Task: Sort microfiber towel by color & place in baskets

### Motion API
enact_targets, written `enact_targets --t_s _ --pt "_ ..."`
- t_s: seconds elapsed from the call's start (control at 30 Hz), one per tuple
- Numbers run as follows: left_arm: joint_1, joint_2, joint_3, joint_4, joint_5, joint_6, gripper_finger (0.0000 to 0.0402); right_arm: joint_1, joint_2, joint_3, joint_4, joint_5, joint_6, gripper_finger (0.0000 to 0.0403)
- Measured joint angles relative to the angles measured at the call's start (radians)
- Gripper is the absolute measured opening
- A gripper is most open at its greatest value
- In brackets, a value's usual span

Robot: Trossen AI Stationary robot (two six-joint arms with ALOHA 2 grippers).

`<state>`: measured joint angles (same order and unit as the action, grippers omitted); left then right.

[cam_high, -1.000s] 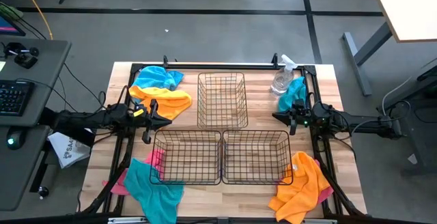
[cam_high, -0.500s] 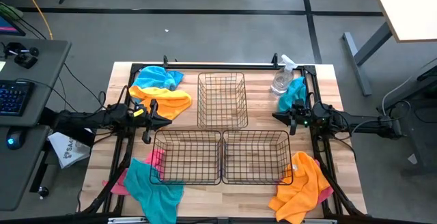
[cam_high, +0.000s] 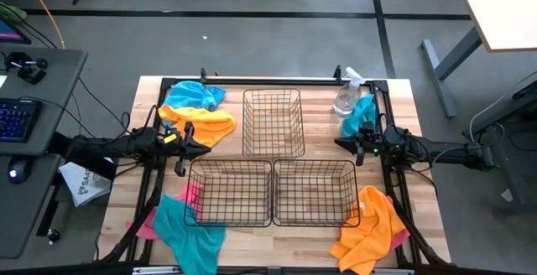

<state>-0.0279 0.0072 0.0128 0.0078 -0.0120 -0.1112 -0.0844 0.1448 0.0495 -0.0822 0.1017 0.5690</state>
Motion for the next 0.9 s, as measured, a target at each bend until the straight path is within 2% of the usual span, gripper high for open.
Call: enact_targets --t_s 0.63,0.7,0.77,0.83,0.9 --pt "0.000 0.000 0.000 0.000 0.000 0.000 0.0001 0.000 0.000 0.000 0.009 0.006 0.000 0.0000" --pt "0.000 0.000 0.000 0.000 0.000 0.000 0.0001 -0.001 0.000 0.000 0.085 0.041 0.048 0.0000" --pt "0.000 0.000 0.000 0.000 0.000 0.000 0.0001 -0.001 0.000 0.000 0.224 0.078 0.202 0.0000" --pt "0.000 0.000 0.000 0.000 0.000 0.000 0.0001 -0.001 -0.001 0.000 0.363 0.167 0.343 0.0000" --pt "0.000 0.000 0.000 0.000 0.000 0.000 0.0001 -0.001 0.001 0.001 0.469 0.277 0.400 0.0000"
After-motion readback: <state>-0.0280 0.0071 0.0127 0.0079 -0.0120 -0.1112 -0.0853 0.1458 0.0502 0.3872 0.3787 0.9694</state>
